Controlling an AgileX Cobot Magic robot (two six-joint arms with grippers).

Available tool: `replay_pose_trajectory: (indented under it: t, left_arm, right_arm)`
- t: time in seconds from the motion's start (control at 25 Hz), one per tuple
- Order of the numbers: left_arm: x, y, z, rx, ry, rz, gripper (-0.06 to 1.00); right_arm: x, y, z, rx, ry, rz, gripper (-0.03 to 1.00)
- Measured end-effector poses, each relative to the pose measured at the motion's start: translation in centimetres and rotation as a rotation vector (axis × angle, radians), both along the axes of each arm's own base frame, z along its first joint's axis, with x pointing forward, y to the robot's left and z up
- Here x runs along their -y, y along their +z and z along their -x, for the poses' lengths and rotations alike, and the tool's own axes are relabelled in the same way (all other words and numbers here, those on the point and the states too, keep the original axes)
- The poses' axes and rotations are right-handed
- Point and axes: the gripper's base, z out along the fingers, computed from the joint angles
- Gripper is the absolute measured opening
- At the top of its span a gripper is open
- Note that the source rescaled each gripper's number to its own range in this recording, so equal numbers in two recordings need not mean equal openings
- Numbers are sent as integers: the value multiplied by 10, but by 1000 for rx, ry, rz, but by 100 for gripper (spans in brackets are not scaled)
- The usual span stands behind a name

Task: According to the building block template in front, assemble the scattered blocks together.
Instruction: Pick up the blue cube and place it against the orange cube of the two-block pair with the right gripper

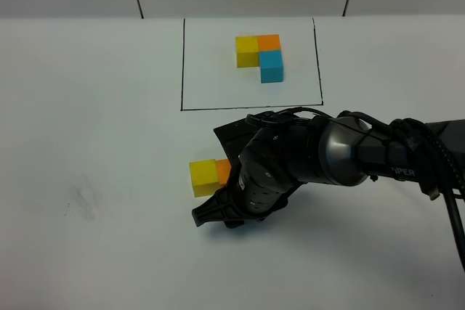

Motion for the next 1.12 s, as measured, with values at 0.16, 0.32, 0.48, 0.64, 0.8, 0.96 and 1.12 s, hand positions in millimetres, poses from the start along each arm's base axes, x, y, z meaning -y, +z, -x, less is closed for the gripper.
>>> replay_pose_trajectory:
  t: [0.16, 0.32, 0.48, 0.64, 0.8, 0.96, 1.12]
  left_arm:
    - [0, 0, 0, 0, 0, 0, 0]
    - [0, 0, 0, 0, 0, 0, 0]
    - [0, 0, 0, 0, 0, 0, 0]
    - [0, 0, 0, 0, 0, 0, 0]
    - [0, 0, 0, 0, 0, 0, 0]
    - [0, 0, 0, 0, 0, 0, 0]
    - [0, 0, 0, 0, 0, 0, 0]
  right_arm:
    - [-1, 1, -1, 5, -5, -7, 47]
    - [-1, 1, -1, 7, -14, -15, 47]
    - [-3, -2, -2, 7, -19, -18, 47]
    - [-5, -4, -5, 7, -22, -19, 47]
    - [-6, -2, -6, 12, -30, -27, 47]
    - [-6, -2, -8, 11, -40, -29, 47]
    - [-5, -2, -10, 18, -46, -36, 47]
